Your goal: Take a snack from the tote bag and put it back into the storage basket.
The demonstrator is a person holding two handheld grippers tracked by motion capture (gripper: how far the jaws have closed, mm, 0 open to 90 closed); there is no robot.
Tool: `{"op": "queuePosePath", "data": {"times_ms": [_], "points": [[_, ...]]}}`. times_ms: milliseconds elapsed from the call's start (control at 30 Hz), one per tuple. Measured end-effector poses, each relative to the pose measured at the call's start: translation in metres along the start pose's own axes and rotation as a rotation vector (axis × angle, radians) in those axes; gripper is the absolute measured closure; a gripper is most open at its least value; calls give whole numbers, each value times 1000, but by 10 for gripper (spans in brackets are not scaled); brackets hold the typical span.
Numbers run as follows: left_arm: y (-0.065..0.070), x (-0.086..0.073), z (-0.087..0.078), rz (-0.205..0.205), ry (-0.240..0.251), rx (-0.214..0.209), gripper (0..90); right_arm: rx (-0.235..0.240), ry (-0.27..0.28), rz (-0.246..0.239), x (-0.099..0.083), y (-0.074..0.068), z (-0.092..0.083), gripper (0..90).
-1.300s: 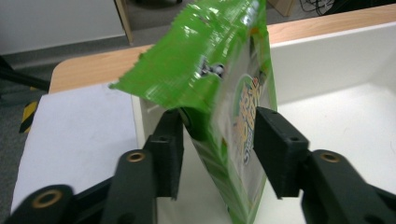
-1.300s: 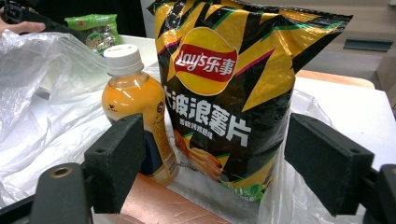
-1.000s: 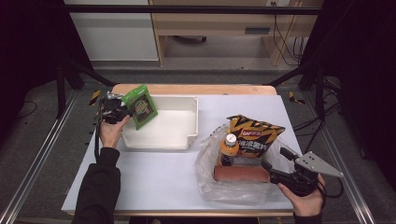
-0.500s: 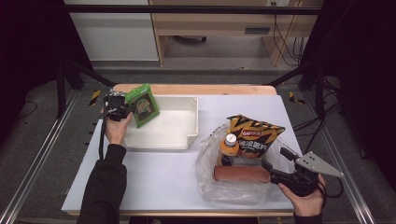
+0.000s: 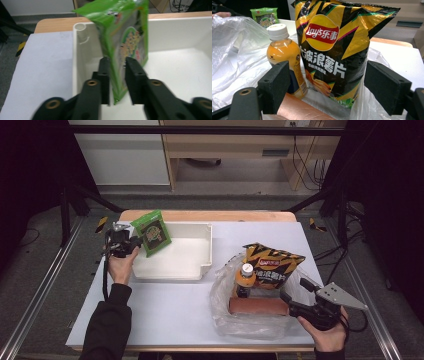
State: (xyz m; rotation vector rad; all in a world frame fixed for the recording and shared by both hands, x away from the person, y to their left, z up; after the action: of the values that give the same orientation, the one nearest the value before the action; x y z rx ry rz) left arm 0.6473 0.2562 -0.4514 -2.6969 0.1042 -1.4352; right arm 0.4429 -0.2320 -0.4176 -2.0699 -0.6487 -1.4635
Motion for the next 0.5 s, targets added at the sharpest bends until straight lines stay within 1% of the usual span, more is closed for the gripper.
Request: {"op": "queuePosePath", "data": {"times_ms": [33,67,100,133,167,200,267,300,333,367,433,467,500], "points": [[3,0,-3,7,12,1,807,0,0,2,0,0,0,214],[3,0,-3,7,12,1,855,-1,0,1,0,0,0,215],[10,-1,-7,15,17,-6,891,-1,-1,1,0,1,0,216],[10,-1,-7,15,17,-6,899,-1,-1,1,0,1,0,216],[13,-2,-7,18,14,0,900,0,0,1,0,0,0,217],[20,-6,-5,14,2,6,900,1,1,1,0,0,0,217],[27,-10,0,9,-9,16,900,3,0,1,0,0,0,218],[29,-11,3,14,-16,27,900,1,-1,1,-1,1,0,219],[29,-11,3,14,-16,27,900,1,-1,1,-1,1,0,219],[33,-14,10,10,-29,51,900,2,-2,0,-1,1,0,220],[34,-15,17,10,-41,80,900,0,-1,1,-1,2,-1,221],[35,-16,20,2,-42,87,900,0,0,-2,-1,2,-1,222],[35,-16,20,2,-42,87,900,0,0,-2,-1,2,-1,223]]}}
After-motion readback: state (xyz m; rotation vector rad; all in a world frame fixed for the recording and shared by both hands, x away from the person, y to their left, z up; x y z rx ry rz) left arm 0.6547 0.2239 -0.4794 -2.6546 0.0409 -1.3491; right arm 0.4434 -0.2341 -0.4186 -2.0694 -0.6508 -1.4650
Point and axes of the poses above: each handheld gripper's, and its own axes: z roughly forward along the jaws, x roughly out of its top, y roughly to its right, the point moved 8 cm from there along z, roughly forward along the jaws, and after that the axes turned 14 degrees about x, right-handed, at the moved point
